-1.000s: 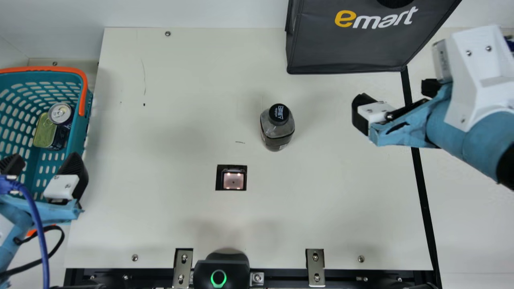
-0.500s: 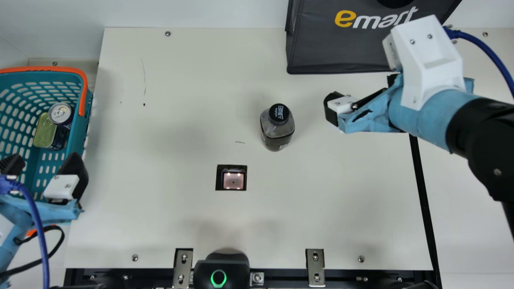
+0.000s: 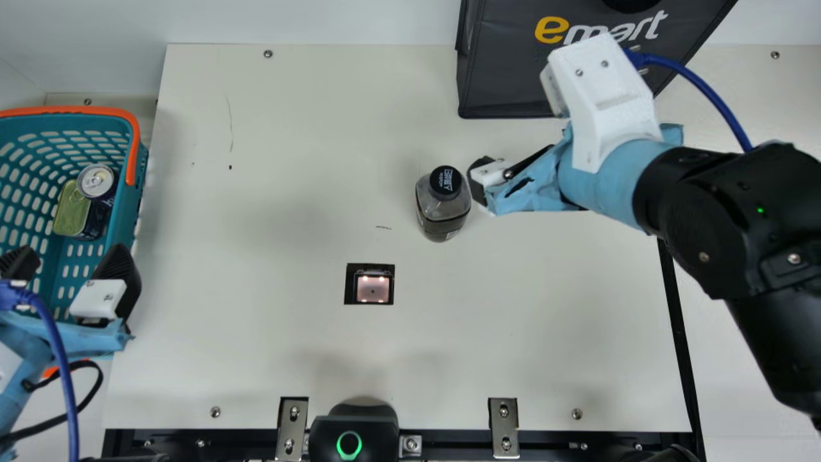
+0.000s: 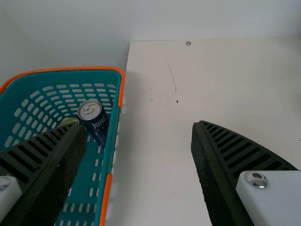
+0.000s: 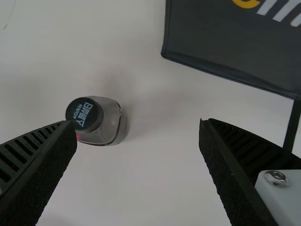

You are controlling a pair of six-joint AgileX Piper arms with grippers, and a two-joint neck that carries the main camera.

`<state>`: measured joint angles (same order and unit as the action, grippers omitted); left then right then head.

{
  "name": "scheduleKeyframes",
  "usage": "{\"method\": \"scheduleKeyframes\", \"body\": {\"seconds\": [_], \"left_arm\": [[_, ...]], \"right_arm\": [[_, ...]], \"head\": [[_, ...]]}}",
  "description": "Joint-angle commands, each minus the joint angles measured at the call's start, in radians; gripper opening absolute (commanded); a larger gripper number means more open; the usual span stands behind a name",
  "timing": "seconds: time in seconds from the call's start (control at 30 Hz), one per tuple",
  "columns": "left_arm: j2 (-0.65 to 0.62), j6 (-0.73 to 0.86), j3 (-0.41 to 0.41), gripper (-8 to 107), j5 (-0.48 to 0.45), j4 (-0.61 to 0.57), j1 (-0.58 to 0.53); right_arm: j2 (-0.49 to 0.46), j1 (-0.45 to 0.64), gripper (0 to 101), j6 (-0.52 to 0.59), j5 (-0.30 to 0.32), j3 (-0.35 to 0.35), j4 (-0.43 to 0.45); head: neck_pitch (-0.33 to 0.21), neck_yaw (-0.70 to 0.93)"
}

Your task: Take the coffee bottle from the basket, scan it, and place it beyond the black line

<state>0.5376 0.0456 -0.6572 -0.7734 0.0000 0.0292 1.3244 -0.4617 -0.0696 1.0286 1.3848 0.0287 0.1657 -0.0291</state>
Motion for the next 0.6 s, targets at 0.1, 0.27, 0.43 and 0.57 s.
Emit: {"method": "scheduleKeyframes", "body": {"seconds": [0.1, 0.27, 0.43, 0.57], "left_arm": [[0.000, 0.000, 0.000, 90, 0.000, 0.000, 0.000], [0.000, 0.000, 0.000, 90, 0.000, 0.000, 0.000], [0.000, 0.000, 0.000, 90, 0.000, 0.000, 0.000], [0.000, 0.000, 0.000, 90, 0.000, 0.000, 0.000]], "right_arm": [[0.017, -0.055, 91, -0.028, -0.007, 0.006, 0.015], [0.035, -0.101, 91, -0.046, -0.010, 0.015, 0.033], [0.053, -0.139, 91, -0.057, -0.013, 0.024, 0.045], [0.068, -0.167, 91, -0.066, -0.015, 0.031, 0.055]], "head": [[-0.027, 0.002], [-0.027, 0.002], [-0.027, 0.002], [-0.027, 0.002]]}}
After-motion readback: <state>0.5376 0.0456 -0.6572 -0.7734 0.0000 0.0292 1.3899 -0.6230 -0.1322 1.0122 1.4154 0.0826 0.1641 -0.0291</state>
